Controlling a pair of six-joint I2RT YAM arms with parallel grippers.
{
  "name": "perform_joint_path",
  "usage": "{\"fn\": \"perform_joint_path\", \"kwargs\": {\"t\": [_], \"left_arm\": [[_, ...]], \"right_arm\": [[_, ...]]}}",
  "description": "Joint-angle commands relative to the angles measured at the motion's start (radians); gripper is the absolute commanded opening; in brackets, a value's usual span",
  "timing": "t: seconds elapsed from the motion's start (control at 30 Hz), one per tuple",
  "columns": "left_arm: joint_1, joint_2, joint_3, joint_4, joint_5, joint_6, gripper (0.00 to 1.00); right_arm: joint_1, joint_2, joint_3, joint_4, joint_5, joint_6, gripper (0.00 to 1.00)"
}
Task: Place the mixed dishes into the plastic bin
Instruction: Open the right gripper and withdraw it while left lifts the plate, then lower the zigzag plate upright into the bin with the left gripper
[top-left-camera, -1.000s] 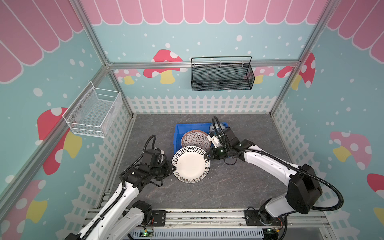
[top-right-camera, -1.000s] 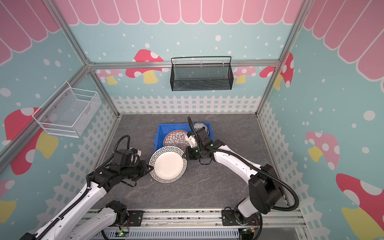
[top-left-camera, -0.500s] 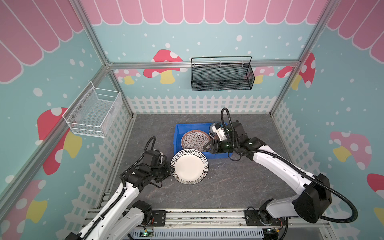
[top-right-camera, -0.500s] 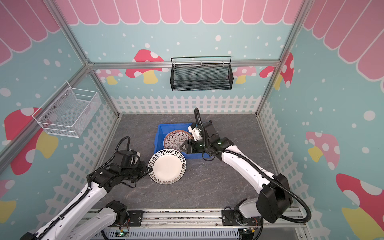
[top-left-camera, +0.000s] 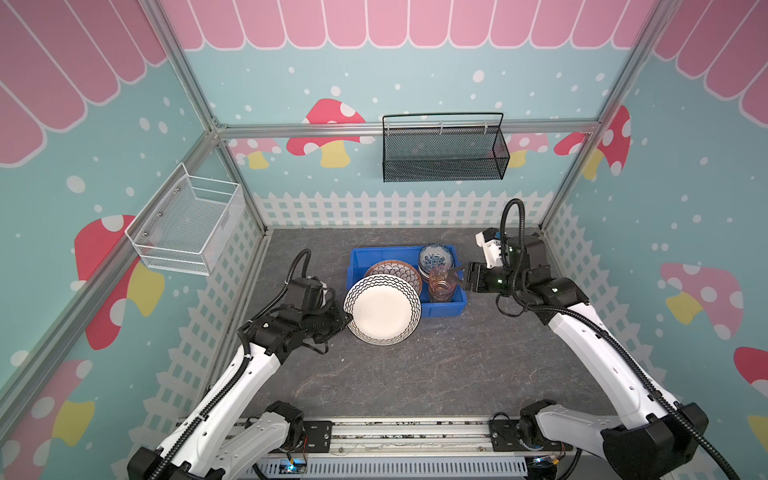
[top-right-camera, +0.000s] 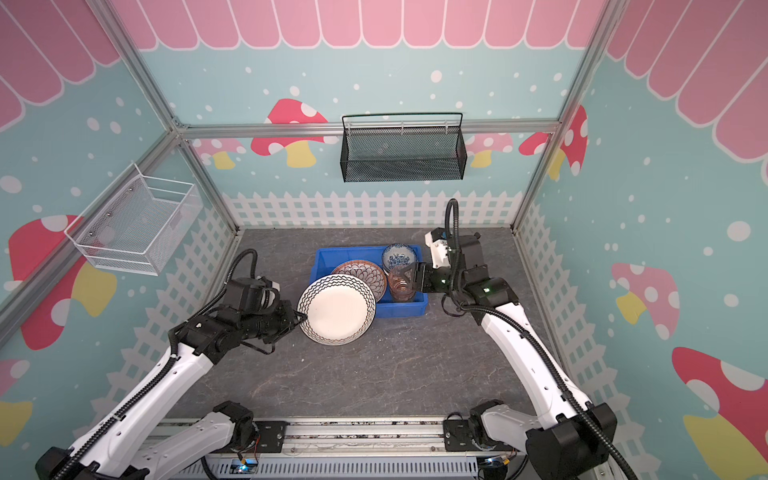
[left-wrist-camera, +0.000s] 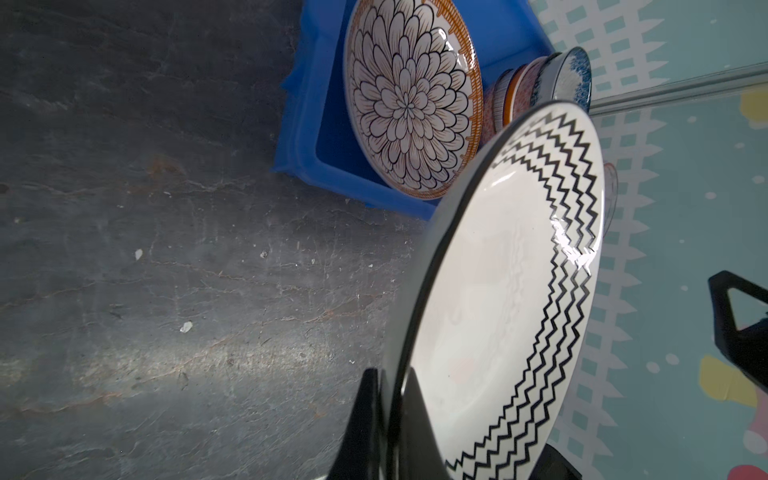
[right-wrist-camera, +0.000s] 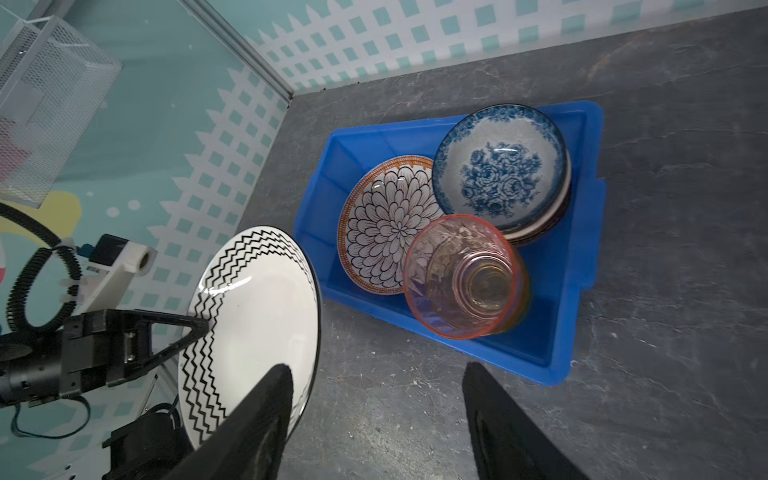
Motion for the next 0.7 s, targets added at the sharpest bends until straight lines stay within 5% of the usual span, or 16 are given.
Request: {"fn": "perform_joint_path", "kwargs": {"t": [0.0, 0.67], "left_arm": [[0.007, 0.054, 0.127, 0.083, -0.02, 0.026, 0.0], [0.07, 0.456, 0.369, 0.231, -0.082, 0.106, 0.0]], "right_arm": [[-0.034, -0.028, -0.039, -0.033, -0.034, -0.041, 0.69], [-0.119, -0.048, -0.167, -0.012, -0.081, -0.057, 0.7]]}}
